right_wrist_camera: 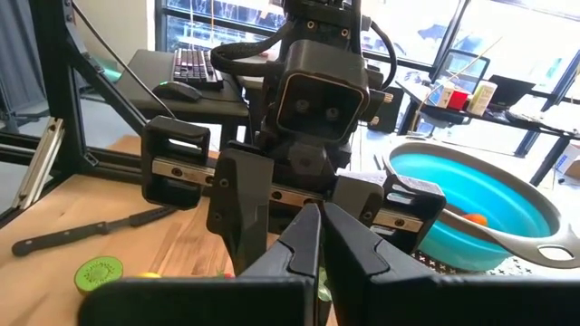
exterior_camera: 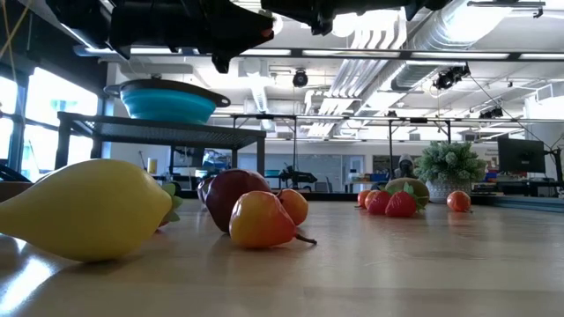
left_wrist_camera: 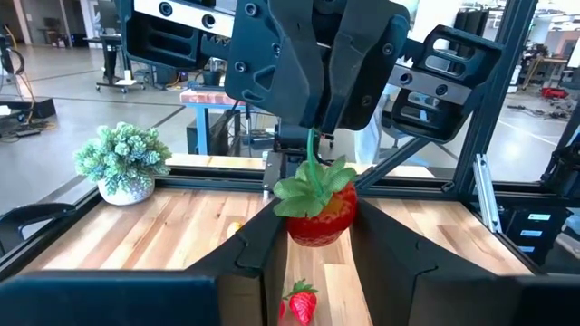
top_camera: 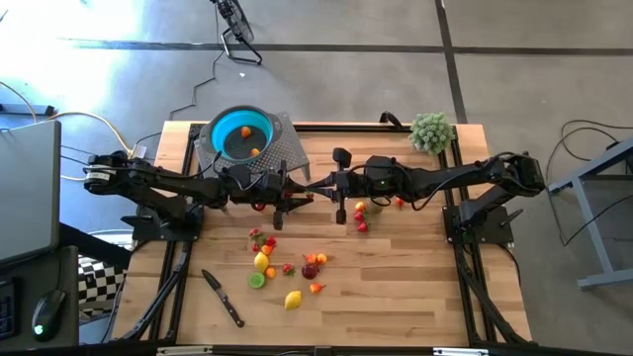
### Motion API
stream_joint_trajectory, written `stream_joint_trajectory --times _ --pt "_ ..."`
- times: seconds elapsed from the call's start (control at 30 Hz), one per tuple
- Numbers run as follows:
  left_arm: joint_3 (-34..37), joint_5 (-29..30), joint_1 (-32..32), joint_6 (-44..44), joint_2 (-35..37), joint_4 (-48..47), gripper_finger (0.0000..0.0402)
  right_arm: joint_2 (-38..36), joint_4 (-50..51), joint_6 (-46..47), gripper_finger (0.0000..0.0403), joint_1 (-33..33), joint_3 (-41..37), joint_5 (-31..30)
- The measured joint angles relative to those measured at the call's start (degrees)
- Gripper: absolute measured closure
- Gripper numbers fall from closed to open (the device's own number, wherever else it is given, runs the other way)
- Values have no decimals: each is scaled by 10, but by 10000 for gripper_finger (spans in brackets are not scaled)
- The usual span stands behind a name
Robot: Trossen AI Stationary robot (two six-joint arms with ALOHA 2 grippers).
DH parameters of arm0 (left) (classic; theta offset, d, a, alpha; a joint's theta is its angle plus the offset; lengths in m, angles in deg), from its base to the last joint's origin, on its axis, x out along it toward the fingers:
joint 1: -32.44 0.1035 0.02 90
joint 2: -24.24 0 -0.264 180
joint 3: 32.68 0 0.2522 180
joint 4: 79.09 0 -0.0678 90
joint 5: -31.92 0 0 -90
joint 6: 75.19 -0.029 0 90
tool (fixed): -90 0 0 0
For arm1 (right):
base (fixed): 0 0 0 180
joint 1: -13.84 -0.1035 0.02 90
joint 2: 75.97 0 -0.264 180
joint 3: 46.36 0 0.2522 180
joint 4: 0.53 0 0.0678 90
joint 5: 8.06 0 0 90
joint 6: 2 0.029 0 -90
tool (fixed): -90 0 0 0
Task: Pick & Place Fruit
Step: Put the red strawberry into the blue strainer bowl on the shelf
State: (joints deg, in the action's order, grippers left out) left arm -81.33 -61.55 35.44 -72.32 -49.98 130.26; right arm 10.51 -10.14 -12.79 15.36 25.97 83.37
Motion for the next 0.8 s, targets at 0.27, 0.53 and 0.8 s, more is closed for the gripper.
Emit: stream_joint_trajectory --times 0.27,0.53,0.8 --pt "0 0 0 0 0 0 295 0 0 0 399 0 0 0" --pt "0 2 0 0 0 0 288 0 0 0 399 0 0 0" --pt "0 1 0 2 0 0 288 0 0 0 399 0 0 0"
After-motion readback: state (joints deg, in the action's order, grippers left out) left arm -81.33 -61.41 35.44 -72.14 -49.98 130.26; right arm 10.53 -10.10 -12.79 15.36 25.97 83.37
